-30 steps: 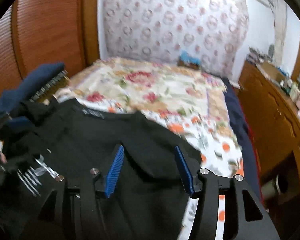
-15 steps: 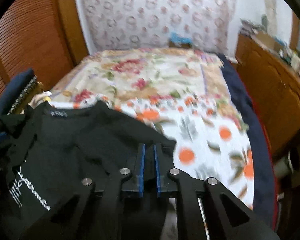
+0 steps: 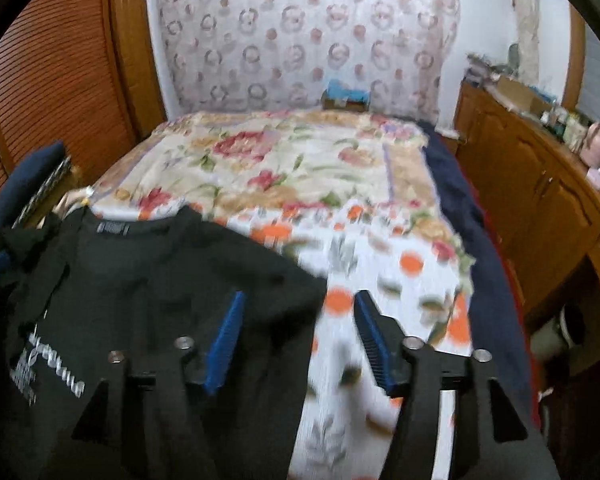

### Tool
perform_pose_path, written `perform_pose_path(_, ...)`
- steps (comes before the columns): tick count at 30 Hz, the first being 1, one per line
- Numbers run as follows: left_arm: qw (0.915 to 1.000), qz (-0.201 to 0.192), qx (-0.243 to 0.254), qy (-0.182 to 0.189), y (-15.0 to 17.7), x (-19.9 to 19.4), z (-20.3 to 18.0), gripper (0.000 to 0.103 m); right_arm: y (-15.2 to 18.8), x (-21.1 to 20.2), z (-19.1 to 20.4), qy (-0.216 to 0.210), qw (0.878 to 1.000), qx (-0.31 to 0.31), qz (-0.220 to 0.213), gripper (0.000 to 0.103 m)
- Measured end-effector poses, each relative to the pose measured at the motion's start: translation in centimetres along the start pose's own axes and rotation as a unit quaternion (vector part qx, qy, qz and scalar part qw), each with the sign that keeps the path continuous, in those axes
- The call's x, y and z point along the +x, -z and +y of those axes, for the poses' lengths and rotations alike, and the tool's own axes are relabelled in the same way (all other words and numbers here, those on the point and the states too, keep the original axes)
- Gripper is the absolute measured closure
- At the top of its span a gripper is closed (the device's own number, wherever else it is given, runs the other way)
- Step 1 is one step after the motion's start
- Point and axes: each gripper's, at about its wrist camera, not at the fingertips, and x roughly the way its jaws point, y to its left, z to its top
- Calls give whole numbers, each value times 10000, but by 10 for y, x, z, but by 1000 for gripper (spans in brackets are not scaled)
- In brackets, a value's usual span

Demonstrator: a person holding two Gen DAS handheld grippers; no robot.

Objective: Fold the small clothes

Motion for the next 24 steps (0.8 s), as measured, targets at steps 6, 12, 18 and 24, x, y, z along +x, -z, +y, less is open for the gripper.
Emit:
perform_pose_path(6, 9998, -46, -168, -92, -4, 3, 8, 0, 22, 6, 1, -119, 9992, -21, 380, 42)
perform_pose_path(12, 9989, -3, -123, -452, -12, -3, 16, 0, 3, 26, 0, 37, 9993, -58, 373, 46)
perform_pose_path(18, 9964, 22, -99, -837, -27, -21, 35, 0, -5, 28, 6, 76, 9995, -214, 232, 46)
perform_pose_path(24, 9942, 506, 119, -944, -41, -11, 53, 9, 1, 28, 5, 96, 9994, -238, 229, 46)
